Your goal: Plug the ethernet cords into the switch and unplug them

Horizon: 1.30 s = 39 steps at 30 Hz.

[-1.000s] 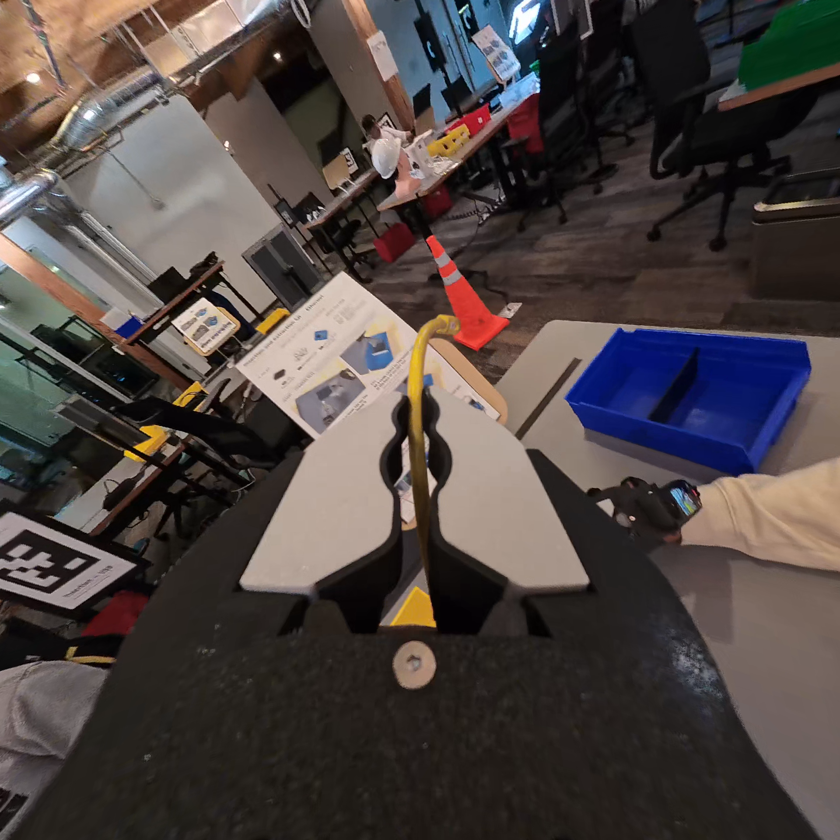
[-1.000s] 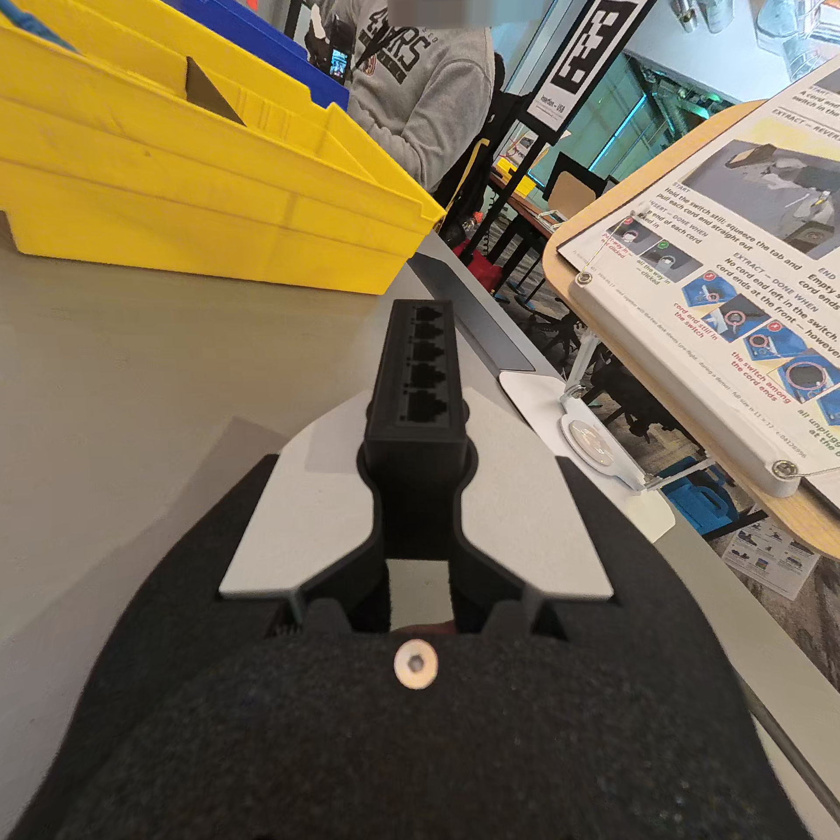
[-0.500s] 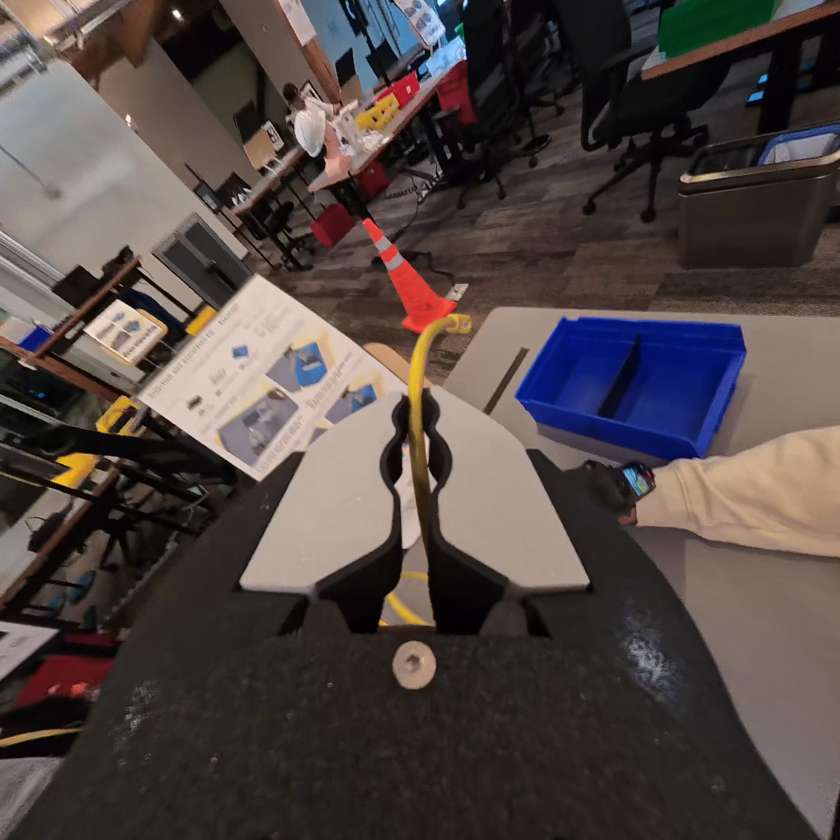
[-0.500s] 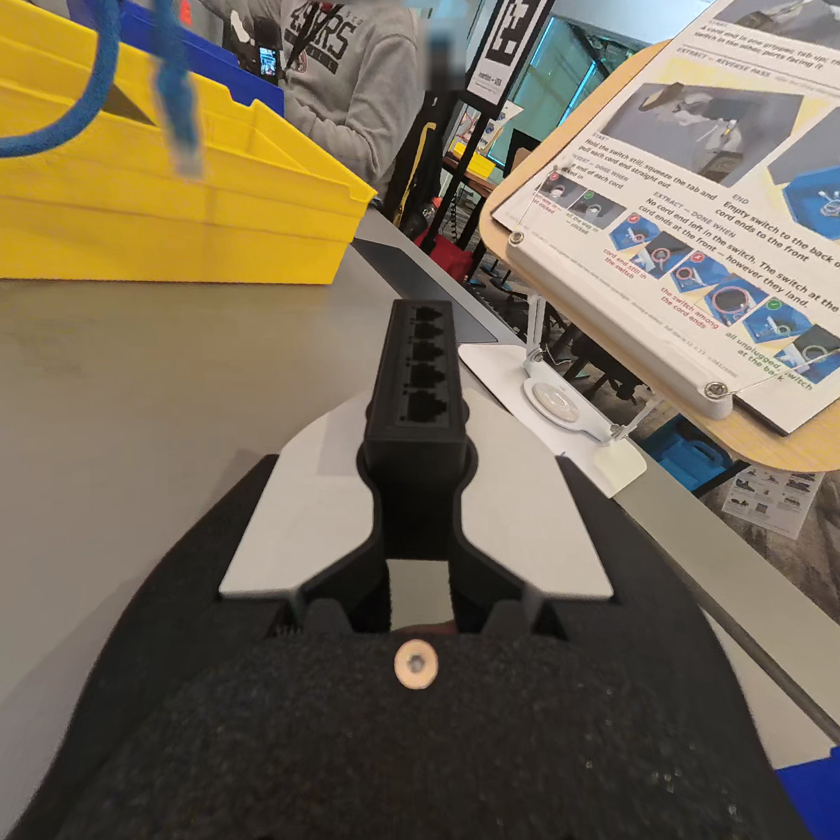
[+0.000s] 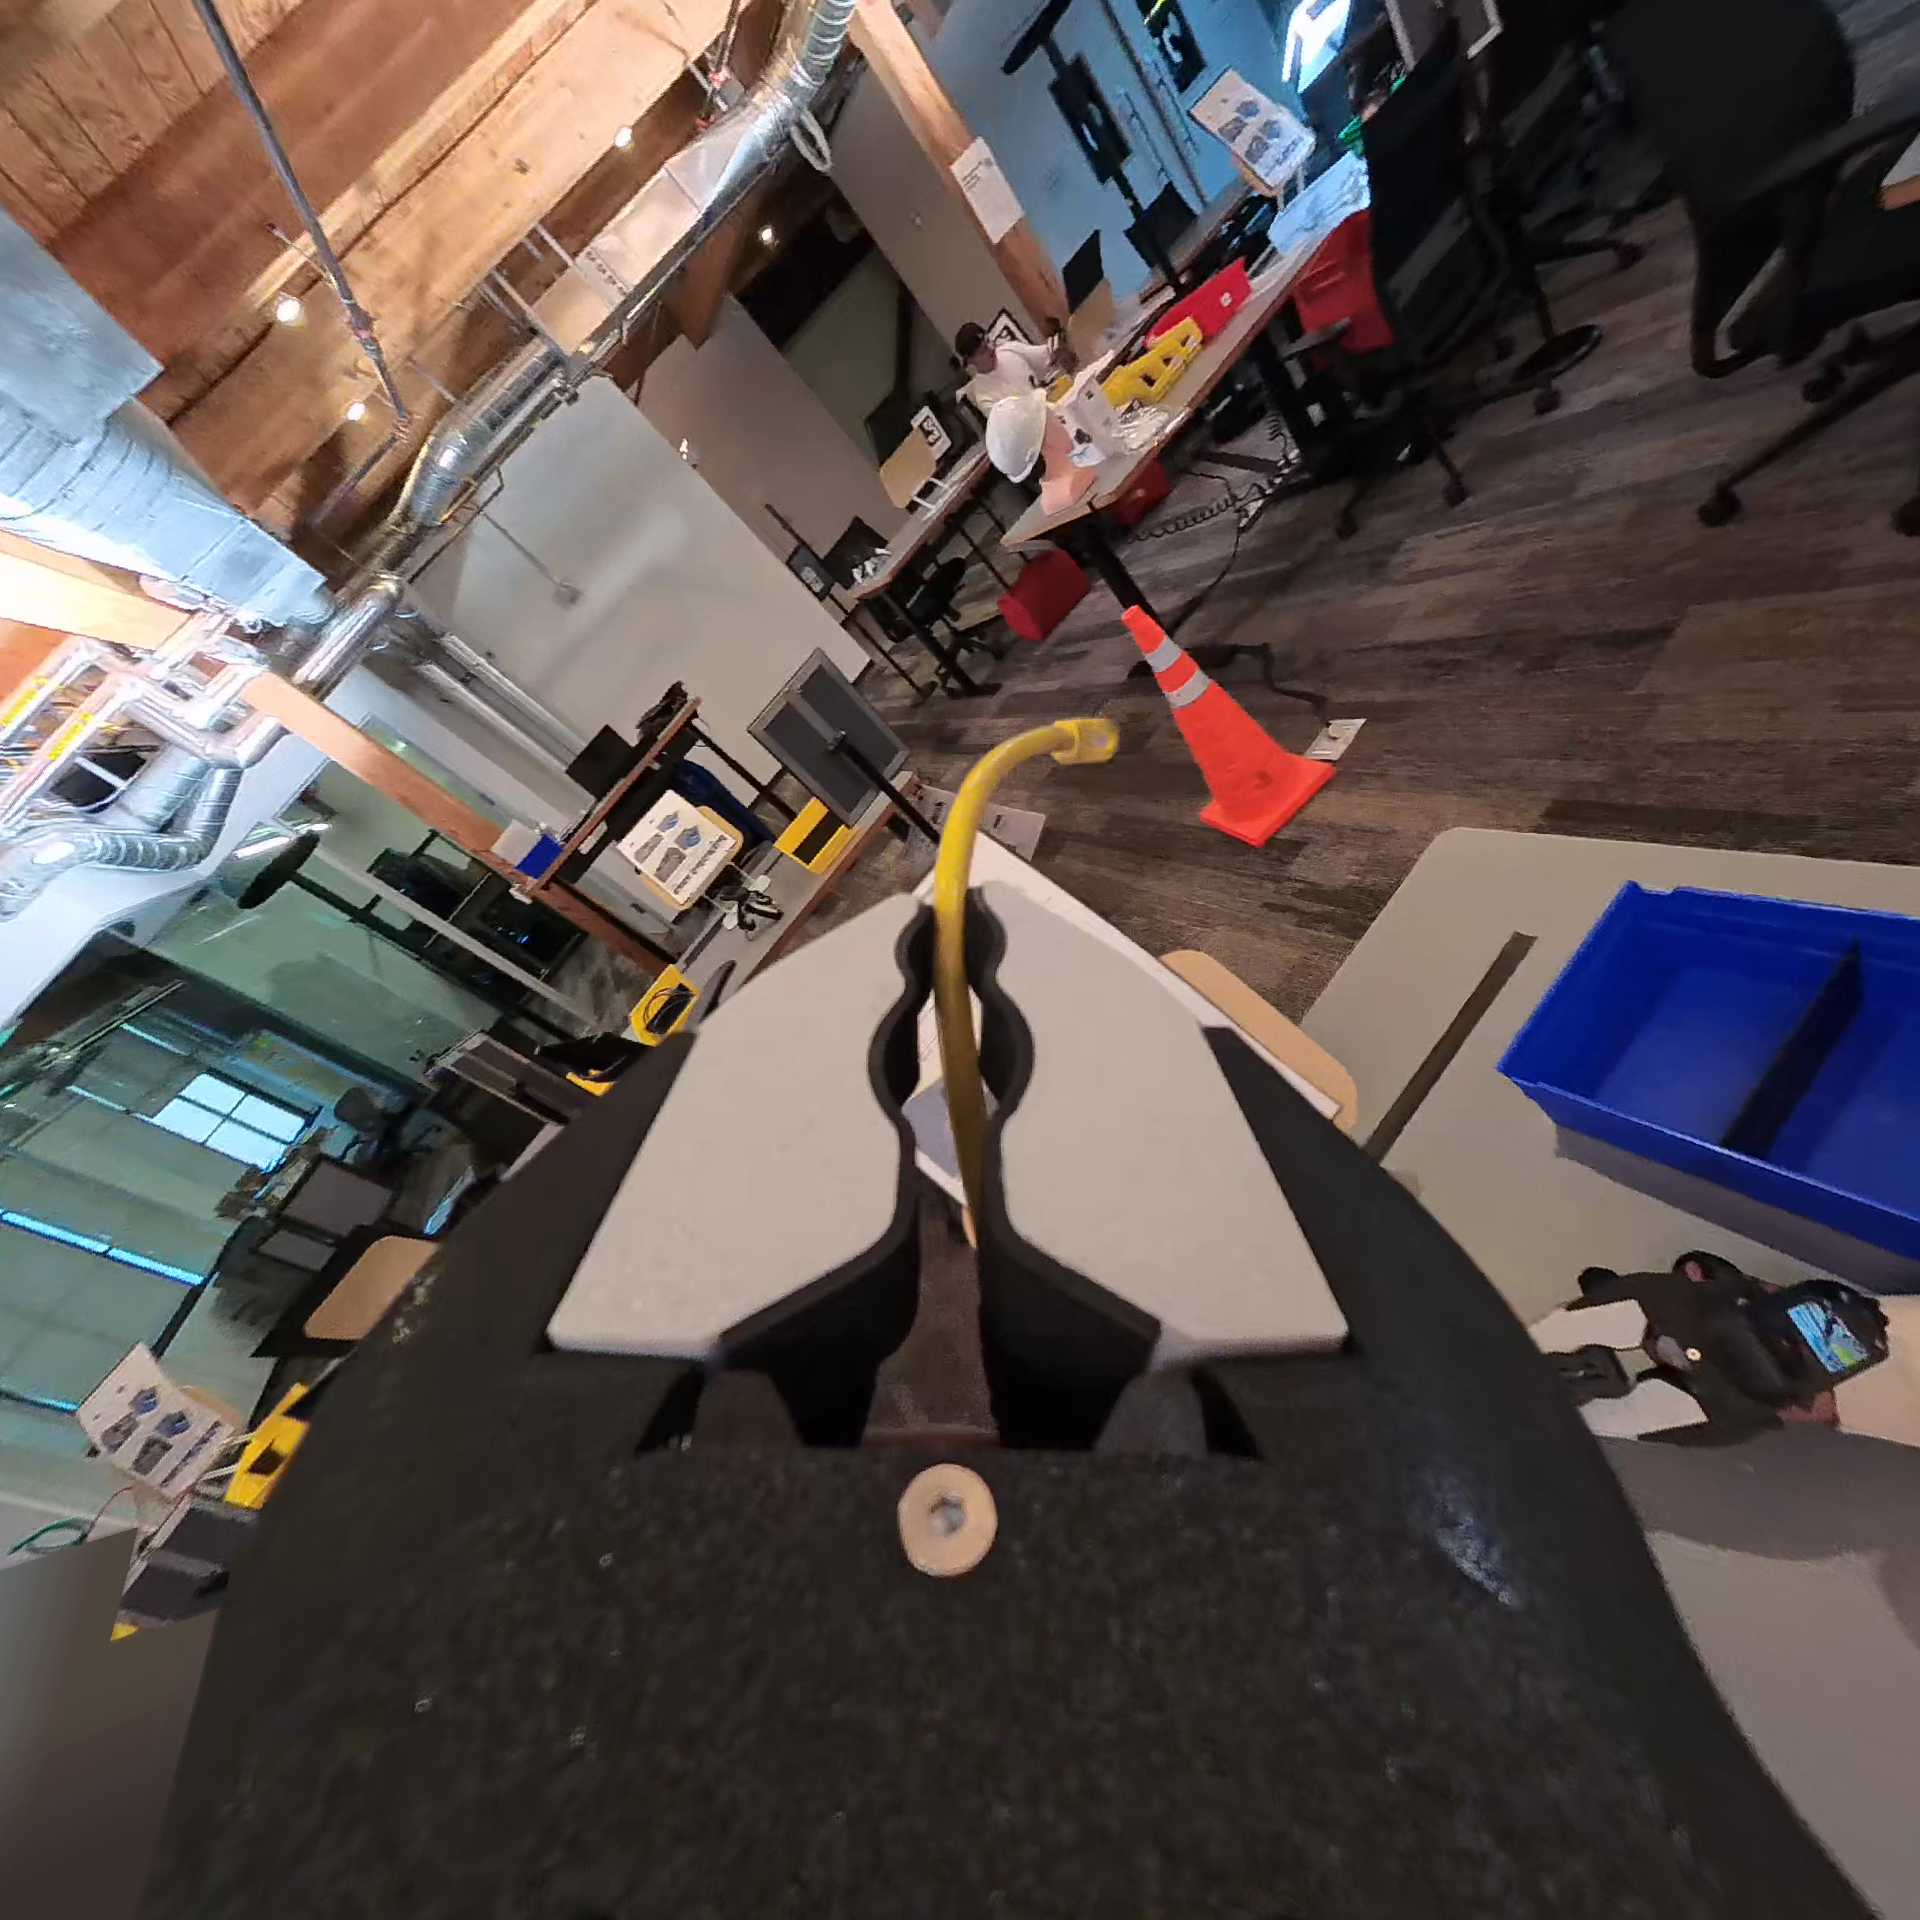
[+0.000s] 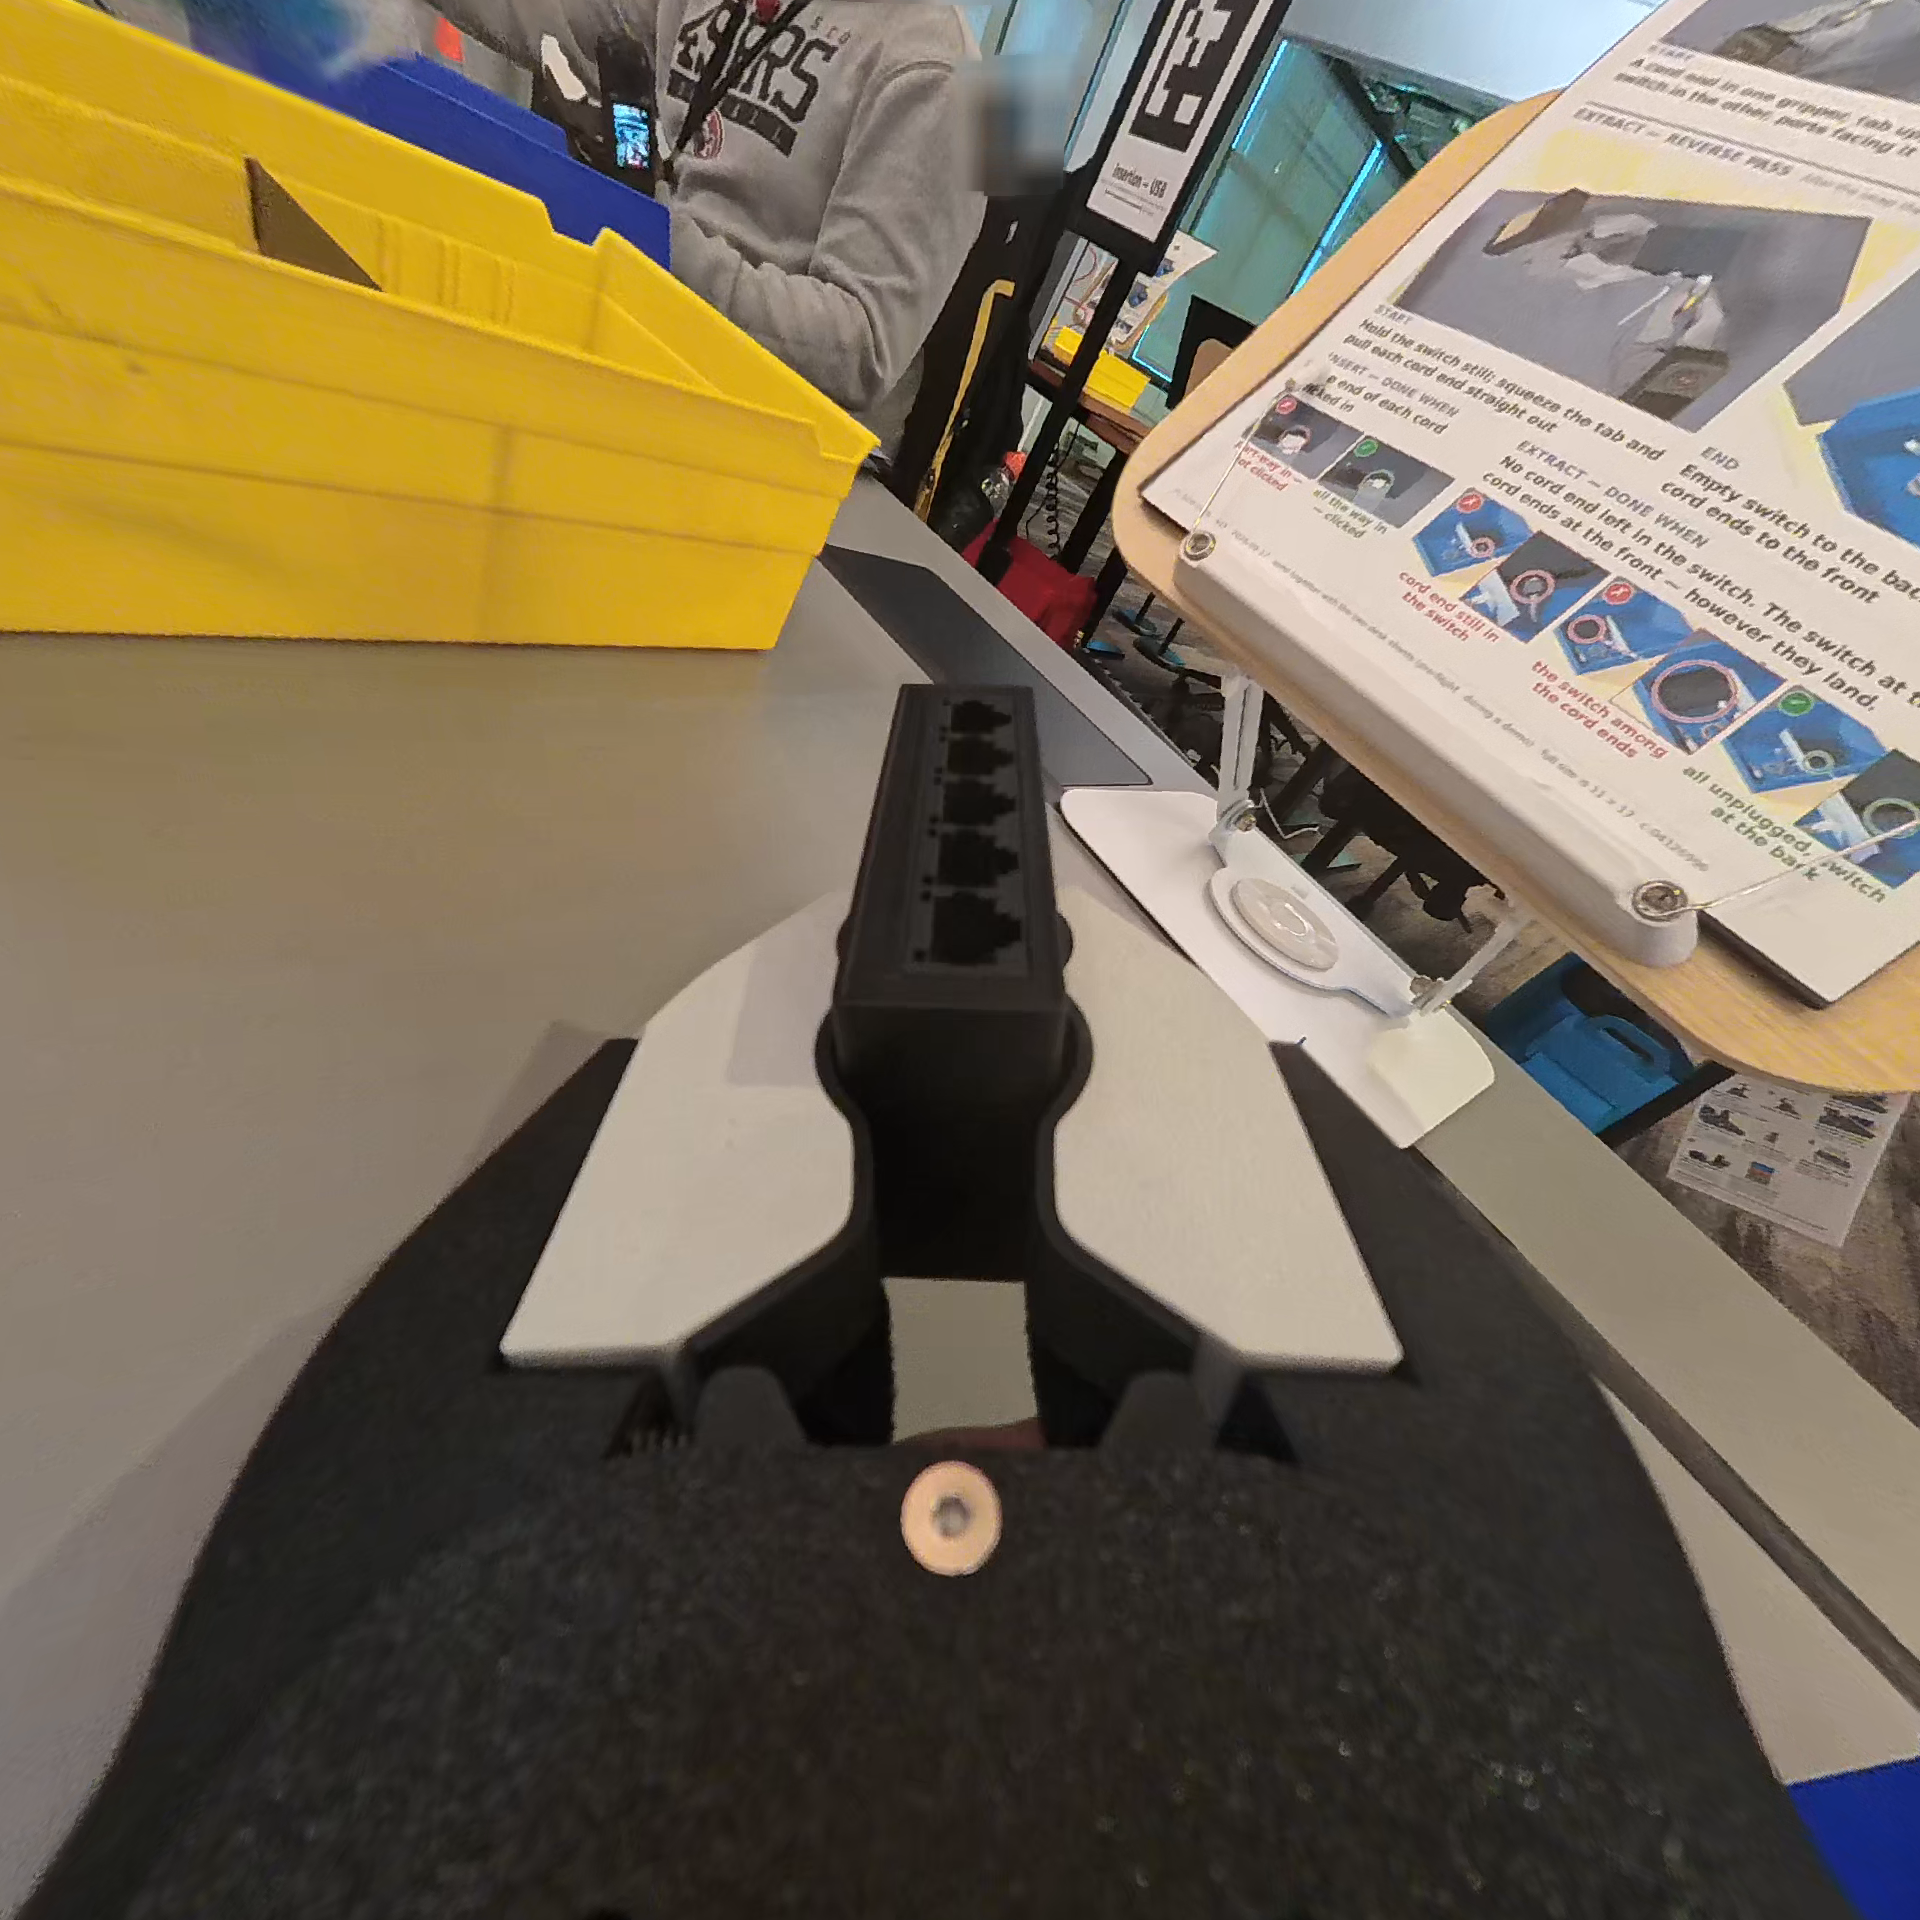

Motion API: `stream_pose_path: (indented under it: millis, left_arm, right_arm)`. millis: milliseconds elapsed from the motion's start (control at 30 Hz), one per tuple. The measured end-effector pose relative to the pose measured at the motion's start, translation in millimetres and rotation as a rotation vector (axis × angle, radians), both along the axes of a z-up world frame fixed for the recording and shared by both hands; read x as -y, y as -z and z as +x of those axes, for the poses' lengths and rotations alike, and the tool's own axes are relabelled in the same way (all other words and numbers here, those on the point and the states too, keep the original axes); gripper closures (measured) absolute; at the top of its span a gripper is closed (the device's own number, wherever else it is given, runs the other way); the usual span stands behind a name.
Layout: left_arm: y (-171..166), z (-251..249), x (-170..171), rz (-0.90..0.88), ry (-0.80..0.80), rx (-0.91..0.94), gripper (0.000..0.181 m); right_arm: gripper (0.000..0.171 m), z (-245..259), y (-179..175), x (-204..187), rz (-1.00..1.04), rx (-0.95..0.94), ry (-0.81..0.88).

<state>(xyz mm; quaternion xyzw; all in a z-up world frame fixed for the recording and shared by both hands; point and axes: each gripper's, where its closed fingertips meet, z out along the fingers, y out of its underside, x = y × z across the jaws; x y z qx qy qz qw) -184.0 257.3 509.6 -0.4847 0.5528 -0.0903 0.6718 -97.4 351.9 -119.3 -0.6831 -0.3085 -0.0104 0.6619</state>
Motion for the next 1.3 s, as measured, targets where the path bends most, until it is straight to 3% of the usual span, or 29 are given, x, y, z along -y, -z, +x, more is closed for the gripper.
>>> stream_pose_path:
  millis: [133, 267, 400, 500, 633, 767, 1000, 1167, 1300]
  left_arm:
    - [13, -1, -9, -0.02, -0.029, -0.05, 0.176]
    - [77, 0, -32, -0.071, -0.068, -0.149, 0.176]
    - [188, 1, -47, -0.302, -0.045, -0.239, 0.176]
    - [283, -12, -45, -0.38, -0.055, -0.317, 0.176]
    - [399, -38, -17, -0.565, -0.012, -0.295, 0.176]
    - [479, -77, 14, -0.694, -0.057, -0.169, 0.176]
    - [577, -115, 77, -0.849, -0.097, -0.016, 0.176]
    - [613, -94, 113, -1.016, -0.007, 0.088, 0.175]
    - [636, -67, 124, -1.022, 0.0, -0.011, 0.15]
  right_arm:
    - [0.141, 0, 0, 0, 0.002, 0.003, 0.001]
    - [0.141, 4, -2, 0, 0.003, -0.022, 0.008]
    - [0.141, 14, -6, -1, 0.001, -0.072, 0.031]
    - [0.141, 23, -6, -3, -0.013, -0.105, 0.057]
    - [0.141, 29, -7, -5, -0.019, -0.134, 0.073]
    - [0.141, 25, -4, -6, -0.021, -0.109, 0.066]
    - [0.141, 19, -1, -6, -0.026, -0.076, 0.051]
    - [0.141, 17, 0, -6, -0.027, -0.056, 0.051]
    - [0.141, 16, 1, -6, -0.03, -0.046, 0.052]
